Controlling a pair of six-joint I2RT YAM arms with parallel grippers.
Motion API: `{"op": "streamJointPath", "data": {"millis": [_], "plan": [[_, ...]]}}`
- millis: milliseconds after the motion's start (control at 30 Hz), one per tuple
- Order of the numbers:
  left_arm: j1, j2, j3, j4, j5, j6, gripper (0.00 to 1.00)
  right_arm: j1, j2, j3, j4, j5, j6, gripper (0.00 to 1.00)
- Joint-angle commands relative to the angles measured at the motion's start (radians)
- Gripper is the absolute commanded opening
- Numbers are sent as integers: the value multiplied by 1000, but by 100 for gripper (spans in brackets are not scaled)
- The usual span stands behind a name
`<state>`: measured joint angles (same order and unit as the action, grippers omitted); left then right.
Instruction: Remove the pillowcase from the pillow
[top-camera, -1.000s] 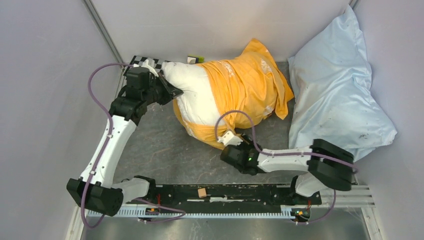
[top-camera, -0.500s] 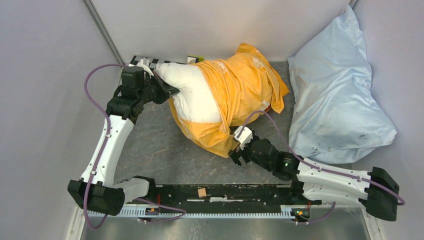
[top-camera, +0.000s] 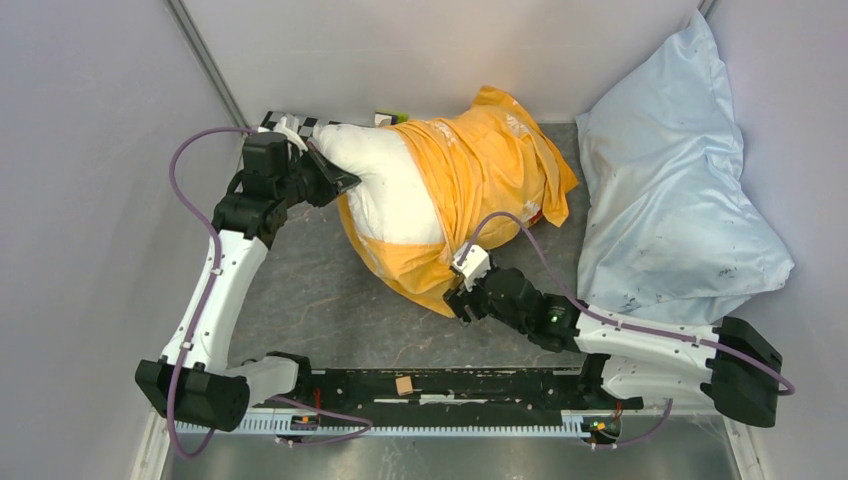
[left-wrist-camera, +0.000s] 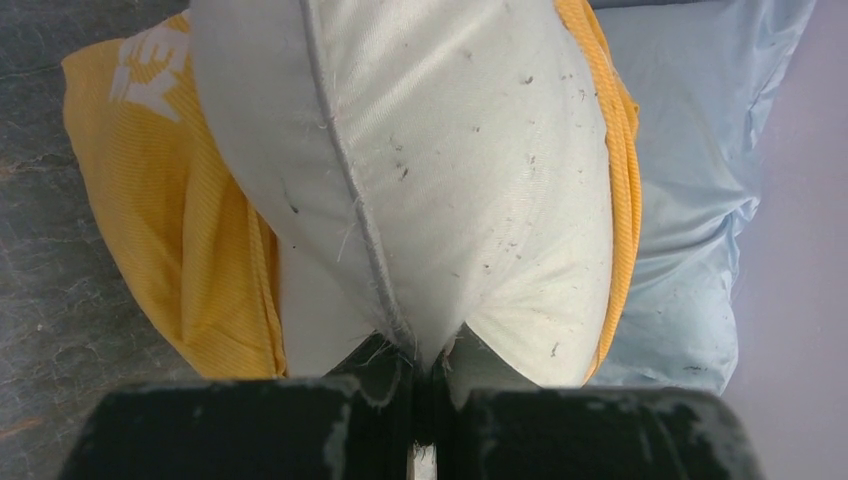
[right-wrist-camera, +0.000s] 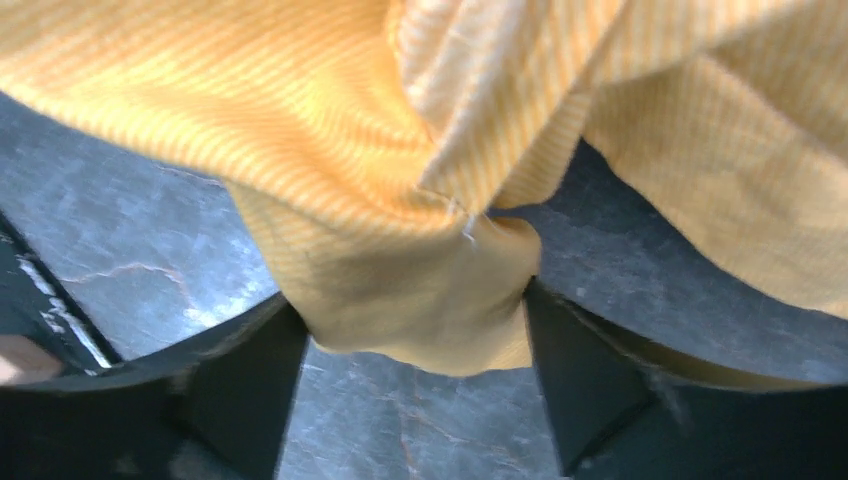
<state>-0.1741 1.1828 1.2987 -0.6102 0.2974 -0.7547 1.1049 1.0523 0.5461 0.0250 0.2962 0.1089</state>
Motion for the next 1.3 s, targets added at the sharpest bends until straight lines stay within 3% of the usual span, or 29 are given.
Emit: {"op": "streamJointPath", "data": {"millis": [0, 67, 133, 200, 367, 567, 767, 1033, 1267], "plan": [[2, -32, 0, 170, 66, -84, 3, 6, 50, 49, 93, -120, 17, 59], [1, -34, -13, 190, 69, -105, 3, 17, 93, 56, 128, -186, 40, 25], [1, -39, -33, 218, 67, -134, 3, 54, 133, 59, 169, -219, 45, 9], [0, -46, -54, 244, 54, -167, 3, 108, 174, 65, 187, -194, 36, 0], [31, -74, -81, 294, 5, -263, 3, 121, 276, 52, 121, -56, 49, 0], [111, -10, 51, 260, 75, -282, 2, -32, 351, -40, 57, 8, 126, 0], [235, -13, 120, 188, 73, -228, 2, -243, 208, -192, 82, 18, 187, 0], [344, -31, 67, 178, 114, -184, 2, -601, 2, -324, 98, -76, 264, 0], [451, -78, 1, 132, 83, -113, 2, -779, -138, -340, 40, -36, 346, 0]]}}
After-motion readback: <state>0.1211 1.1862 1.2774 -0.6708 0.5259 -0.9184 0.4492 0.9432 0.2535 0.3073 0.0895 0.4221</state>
